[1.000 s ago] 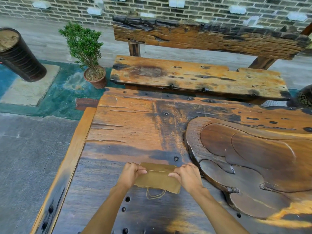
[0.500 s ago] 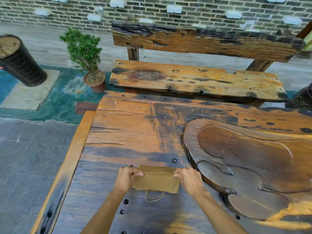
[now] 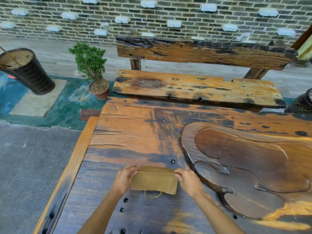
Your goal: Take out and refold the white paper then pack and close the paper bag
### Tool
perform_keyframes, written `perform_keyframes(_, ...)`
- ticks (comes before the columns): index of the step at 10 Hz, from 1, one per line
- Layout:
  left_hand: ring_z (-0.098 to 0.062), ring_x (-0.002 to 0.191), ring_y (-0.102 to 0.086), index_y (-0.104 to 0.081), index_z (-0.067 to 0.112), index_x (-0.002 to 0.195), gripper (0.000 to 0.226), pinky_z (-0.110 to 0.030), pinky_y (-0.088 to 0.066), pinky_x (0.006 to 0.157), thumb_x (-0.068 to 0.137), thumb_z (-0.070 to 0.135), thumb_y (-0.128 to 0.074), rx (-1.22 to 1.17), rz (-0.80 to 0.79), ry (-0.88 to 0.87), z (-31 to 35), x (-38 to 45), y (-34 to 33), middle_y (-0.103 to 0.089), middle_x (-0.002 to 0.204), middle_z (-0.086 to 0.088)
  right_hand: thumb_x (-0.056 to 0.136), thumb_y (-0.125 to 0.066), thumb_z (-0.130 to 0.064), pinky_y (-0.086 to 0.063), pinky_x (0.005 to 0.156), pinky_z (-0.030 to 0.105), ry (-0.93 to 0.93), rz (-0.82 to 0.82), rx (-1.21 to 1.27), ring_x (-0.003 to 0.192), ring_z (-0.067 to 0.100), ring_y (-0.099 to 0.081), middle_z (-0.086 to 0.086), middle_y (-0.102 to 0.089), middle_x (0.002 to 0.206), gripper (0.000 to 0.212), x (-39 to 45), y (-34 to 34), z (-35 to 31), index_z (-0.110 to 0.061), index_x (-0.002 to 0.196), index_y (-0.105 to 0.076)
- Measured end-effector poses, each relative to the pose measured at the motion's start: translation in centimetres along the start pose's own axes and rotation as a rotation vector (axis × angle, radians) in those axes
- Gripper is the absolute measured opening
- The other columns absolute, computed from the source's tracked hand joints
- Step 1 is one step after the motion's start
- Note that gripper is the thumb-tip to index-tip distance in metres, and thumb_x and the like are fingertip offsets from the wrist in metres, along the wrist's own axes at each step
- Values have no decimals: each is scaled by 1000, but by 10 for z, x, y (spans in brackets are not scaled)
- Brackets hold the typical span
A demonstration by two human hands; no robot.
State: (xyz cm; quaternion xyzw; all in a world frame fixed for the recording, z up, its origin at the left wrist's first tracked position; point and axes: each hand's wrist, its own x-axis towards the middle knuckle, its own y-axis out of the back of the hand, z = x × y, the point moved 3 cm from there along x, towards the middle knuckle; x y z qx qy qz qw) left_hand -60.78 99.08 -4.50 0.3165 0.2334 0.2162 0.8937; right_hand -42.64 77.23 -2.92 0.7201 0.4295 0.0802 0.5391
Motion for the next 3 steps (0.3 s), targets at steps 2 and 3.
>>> perform_keyframes(2, -9, 121, -54, -65, 31, 121, 29, -33, -51, 93, 99, 36, -46, 27, 159, -57, 20, -24, 10, -43, 146, 11, 100, -45, -35, -44, 100, 34, 4, 67, 90, 124, 21, -53, 2, -64, 128, 38, -19, 16, -7, -22, 134, -53)
perform_keyframes(3, -12, 136, -42, -56, 39, 130, 46, -43, -44, 104, 96, 56, -30, 126, 248, -131, 39, -36, 13, -34, 155, 11, 101, -40, -42, -39, 107, 34, 70, 166, 50, 133, 15, -45, -6, -55, 142, 45, -29, 29, -13, -25, 142, -45)
